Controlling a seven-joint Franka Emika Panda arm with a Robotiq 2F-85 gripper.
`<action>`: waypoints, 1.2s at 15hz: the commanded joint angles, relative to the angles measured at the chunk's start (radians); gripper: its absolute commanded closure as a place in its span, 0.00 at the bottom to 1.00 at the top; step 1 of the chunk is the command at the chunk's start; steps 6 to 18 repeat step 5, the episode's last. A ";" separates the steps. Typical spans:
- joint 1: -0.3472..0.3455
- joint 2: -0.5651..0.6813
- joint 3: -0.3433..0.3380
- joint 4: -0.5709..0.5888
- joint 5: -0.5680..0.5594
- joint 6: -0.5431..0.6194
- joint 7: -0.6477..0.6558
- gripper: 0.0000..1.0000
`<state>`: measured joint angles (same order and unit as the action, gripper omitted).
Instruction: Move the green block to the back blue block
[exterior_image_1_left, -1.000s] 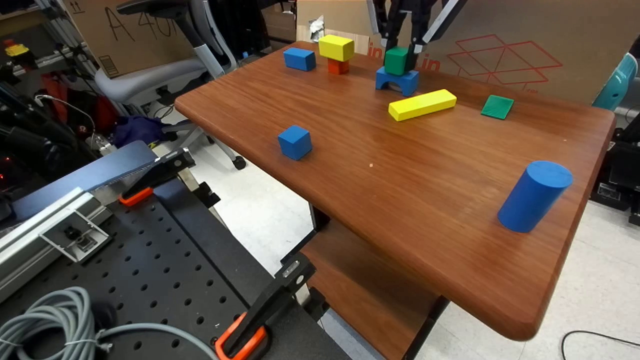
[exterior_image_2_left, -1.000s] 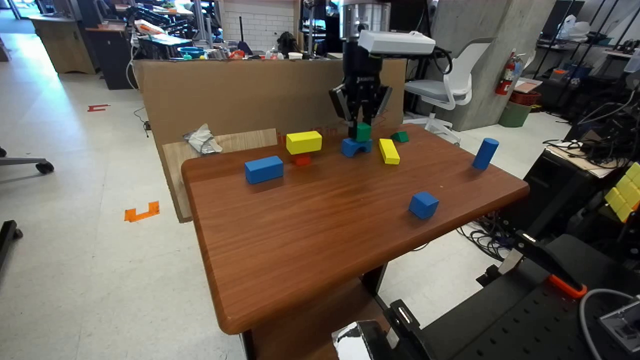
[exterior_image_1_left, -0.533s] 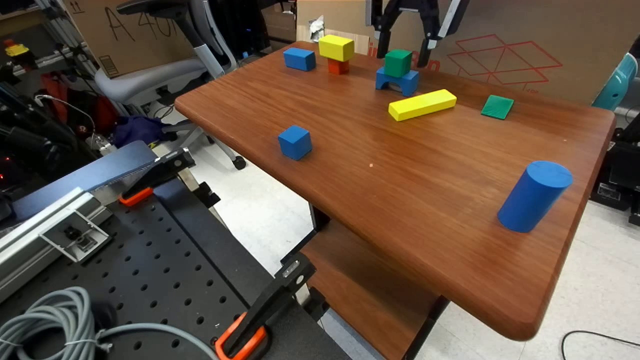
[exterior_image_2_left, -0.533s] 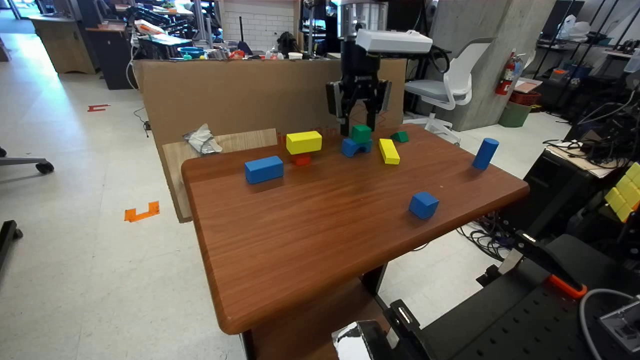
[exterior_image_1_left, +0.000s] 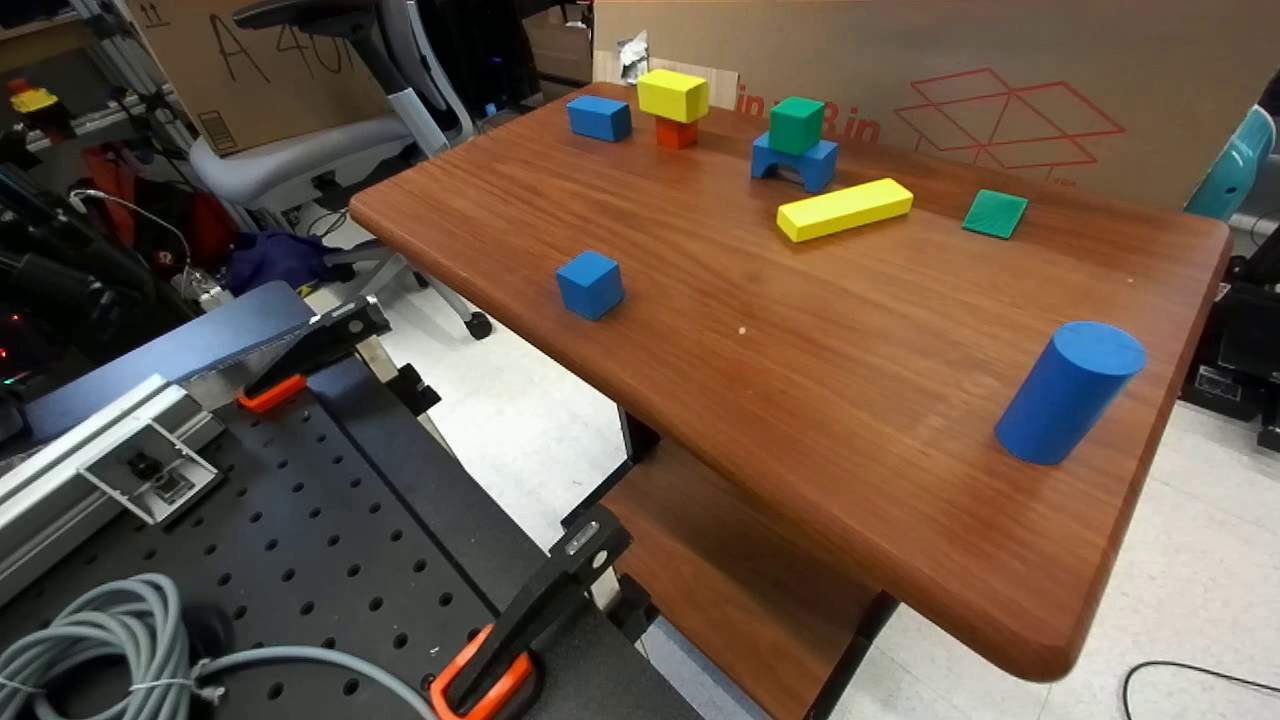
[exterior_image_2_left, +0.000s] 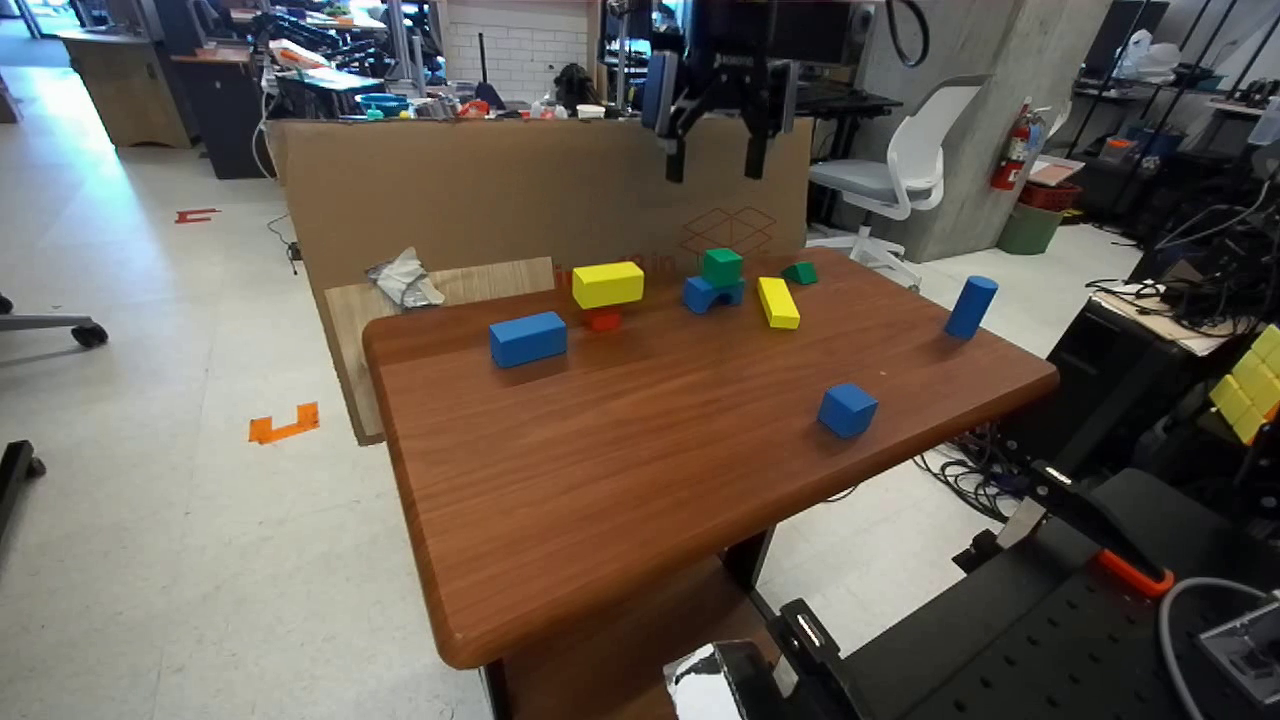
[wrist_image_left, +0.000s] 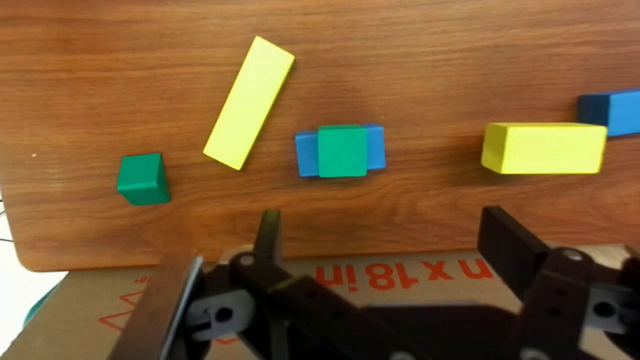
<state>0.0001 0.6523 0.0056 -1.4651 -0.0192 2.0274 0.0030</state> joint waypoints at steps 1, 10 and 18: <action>0.004 -0.237 -0.001 -0.234 0.043 0.028 0.066 0.00; 0.005 -0.211 -0.002 -0.184 0.029 0.001 0.054 0.00; 0.005 -0.211 -0.002 -0.184 0.029 0.001 0.054 0.00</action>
